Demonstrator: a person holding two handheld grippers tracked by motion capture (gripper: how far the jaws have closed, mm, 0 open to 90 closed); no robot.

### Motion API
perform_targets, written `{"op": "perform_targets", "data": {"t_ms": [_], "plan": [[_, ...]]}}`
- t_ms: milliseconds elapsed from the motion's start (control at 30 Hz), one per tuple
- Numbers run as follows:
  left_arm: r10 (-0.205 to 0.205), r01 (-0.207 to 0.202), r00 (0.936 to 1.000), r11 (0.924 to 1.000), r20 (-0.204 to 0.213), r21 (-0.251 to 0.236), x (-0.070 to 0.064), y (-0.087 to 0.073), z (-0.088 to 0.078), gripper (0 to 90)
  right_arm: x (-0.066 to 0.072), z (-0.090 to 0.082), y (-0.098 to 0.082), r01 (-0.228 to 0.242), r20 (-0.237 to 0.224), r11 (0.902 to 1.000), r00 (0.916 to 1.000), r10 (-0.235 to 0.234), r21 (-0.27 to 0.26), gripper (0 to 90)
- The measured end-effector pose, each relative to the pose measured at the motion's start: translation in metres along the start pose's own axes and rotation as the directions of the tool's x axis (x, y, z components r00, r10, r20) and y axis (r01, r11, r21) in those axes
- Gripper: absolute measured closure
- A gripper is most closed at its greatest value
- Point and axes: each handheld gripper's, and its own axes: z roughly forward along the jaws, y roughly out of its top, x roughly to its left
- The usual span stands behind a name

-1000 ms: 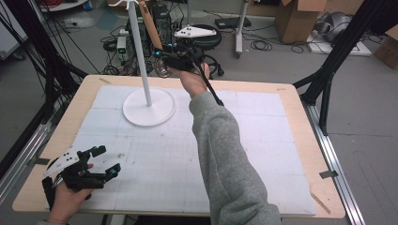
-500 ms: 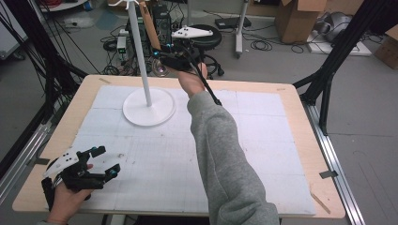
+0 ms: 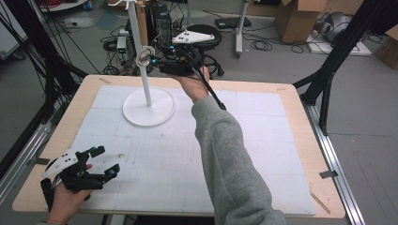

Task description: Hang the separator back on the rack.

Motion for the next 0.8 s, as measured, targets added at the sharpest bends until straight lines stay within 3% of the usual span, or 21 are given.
{"op": "perform_targets", "data": {"t_ms": [100,200,367,567,633,800], "plan": [[-0.001,0.001,1.0000,1.0000,-0.001,0.002,0.000,0.000,0.000,1.8,0.000,-0.005,-0.004,0.001,-0.028,0.9998,0.9996,0.000,0.018,34.7],[-0.002,0.002,1.0000,1.0000,-0.001,0.001,0.000,0.000,0.000,1.8,0.002,-0.011,-0.009,0.035,-0.055,0.9990,0.9979,-0.033,0.028,30.1],[-0.002,0.002,1.0000,1.0000,-0.007,-0.004,-0.001,0.000,-0.001,1.8,0.004,-0.018,-0.018,0.054,-0.105,0.9965,0.9934,-0.047,0.063,16.6],[0.000,0.000,0.9999,1.0000,-0.013,-0.007,-0.002,0.001,0.000,1.8,0.008,-0.028,-0.027,0.080,-0.139,0.9940,0.9879,-0.069,0.075,8.8],[0.004,-0.004,0.9999,1.0000,-0.016,-0.003,-0.002,0.001,0.000,1.8,0.010,-0.030,-0.030,0.085,-0.132,0.9935,0.9885,-0.074,0.076,0.4],[0.009,-0.009,0.9999,1.0000,-0.011,0.005,-0.003,0.001,0.003,1.8,0.009,-0.037,-0.037,0.088,-0.150,0.9923,0.9858,-0.074,0.087,0.4]]}}
